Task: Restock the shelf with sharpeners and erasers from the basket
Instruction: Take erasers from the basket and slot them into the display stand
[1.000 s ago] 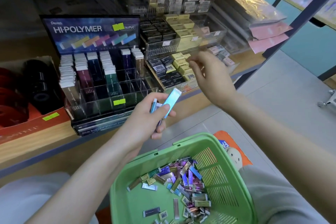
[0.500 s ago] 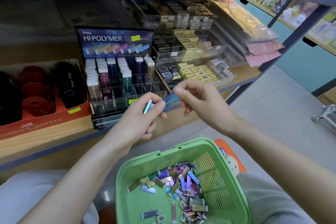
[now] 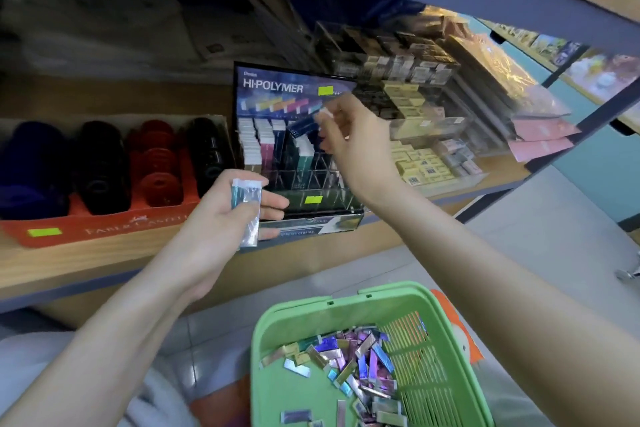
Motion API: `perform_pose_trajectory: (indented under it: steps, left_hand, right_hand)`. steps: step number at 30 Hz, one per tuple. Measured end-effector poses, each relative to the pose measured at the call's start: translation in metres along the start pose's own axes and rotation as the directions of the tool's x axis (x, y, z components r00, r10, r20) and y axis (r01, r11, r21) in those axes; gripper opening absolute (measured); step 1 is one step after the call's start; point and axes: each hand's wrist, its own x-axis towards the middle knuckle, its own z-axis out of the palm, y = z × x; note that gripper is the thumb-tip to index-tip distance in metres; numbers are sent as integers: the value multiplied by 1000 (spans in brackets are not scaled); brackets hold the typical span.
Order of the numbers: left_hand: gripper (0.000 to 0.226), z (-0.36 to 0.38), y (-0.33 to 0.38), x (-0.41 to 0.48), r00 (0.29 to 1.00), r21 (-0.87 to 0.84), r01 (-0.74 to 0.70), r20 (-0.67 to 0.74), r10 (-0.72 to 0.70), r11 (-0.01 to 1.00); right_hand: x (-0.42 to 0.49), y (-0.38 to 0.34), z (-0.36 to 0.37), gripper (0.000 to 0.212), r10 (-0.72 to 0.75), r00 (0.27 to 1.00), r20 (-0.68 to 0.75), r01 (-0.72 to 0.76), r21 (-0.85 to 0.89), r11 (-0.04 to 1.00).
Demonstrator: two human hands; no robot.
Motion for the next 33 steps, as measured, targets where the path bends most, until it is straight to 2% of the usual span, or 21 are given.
perform_pose_trajectory:
  steps: [3, 9, 18, 22, 24, 26, 29, 31, 33]
  left_hand:
    - [28, -7, 2, -2, 1000, -31, 14, -24, -15, 999]
    - [29, -14, 5, -3, 997, -26, -24, -78, 22, 999]
    - [20, -18, 10, -2, 998, -97, 7, -60, -12, 995]
    - [18, -22, 13, -2, 997, -156, 18, -71, -29, 988]
    - [15, -23, 13, -3, 995, -131, 13, -91, -25, 991]
    - [15, -23, 12, -2, 996, -71, 13, -91, -19, 997]
    - [13, -23, 11, -2, 997, -37, -20, -75, 17, 999]
    - [12, -22, 11, -3, 996, 17, -55, -64, 56, 998]
    - [11, -20, 9, -2, 993, 98, -95, -58, 101, 991]
  right_hand:
    - [12, 5, 19, 12, -118, 991, 58, 127, -192, 973]
    - [30, 5, 31, 9, -139, 967, 212, 200, -304, 931]
    - [52, -1, 44, 11, -76, 942, 328, 214, -411, 886]
    - [49, -2, 45, 12, -55, 947, 318, 212, -485, 848]
    - [46, -4, 42, 12, -65, 950, 306, 222, -511, 830]
    - [38, -10, 37, 15, -84, 961, 263, 199, -450, 870]
    - [18, -31, 25, 16, -75, 981, 180, 114, -211, 971]
    - [-1, -47, 16, 20, -5, 967, 256, 13, -29, 999]
    - [-19, -56, 9, 22, 65, 911, 407, -119, 108, 987]
